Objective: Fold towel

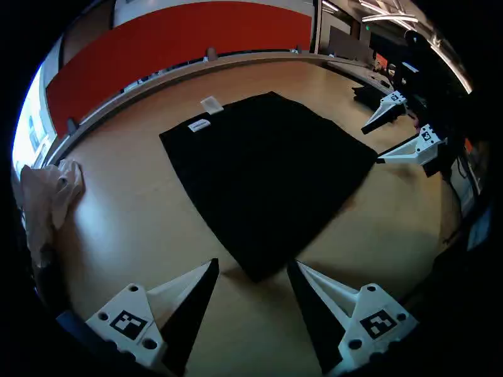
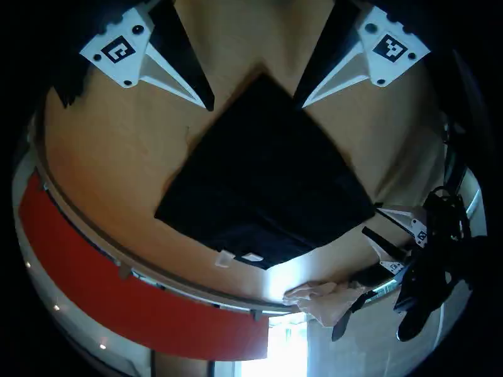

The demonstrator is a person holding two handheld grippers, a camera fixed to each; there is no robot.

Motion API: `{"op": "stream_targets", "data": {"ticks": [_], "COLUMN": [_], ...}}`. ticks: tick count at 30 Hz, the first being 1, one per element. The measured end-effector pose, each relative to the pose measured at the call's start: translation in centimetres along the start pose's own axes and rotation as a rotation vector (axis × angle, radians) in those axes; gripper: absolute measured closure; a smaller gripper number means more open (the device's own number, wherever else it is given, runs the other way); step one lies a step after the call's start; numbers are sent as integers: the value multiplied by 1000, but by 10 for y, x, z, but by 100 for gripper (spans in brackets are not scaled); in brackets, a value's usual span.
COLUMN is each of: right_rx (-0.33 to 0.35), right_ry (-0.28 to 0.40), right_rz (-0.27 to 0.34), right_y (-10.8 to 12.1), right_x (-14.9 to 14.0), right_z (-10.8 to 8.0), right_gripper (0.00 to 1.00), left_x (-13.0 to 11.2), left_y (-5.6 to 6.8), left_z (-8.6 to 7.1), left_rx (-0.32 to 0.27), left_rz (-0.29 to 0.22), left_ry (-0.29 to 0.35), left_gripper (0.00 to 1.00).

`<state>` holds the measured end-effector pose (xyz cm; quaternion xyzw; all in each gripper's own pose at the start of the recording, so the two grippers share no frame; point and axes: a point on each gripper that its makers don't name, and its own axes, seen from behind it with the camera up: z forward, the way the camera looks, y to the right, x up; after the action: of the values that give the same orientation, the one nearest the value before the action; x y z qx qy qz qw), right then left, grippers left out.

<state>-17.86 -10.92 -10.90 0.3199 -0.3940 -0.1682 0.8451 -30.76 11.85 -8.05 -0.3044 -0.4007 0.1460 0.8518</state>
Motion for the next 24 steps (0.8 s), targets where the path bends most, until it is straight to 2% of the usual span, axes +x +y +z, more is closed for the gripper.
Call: {"op": "stream_targets", "data": {"ticks": [19, 24], "right_rx": [45, 57], "right_ry": [-34, -36], "right_rz": [-24, -18], "right_y": [-6, -8], "right_x": [-10, -10], "right_z": [4, 4], "right_gripper": [20, 29], "left_x": [-3, -3], "left_y": [3, 4], "left_z": [4, 5], "left_rx": [-9, -3], "left_rz": [23, 17], "left_ry": [-42, -58], "left_gripper": [20, 21]}}
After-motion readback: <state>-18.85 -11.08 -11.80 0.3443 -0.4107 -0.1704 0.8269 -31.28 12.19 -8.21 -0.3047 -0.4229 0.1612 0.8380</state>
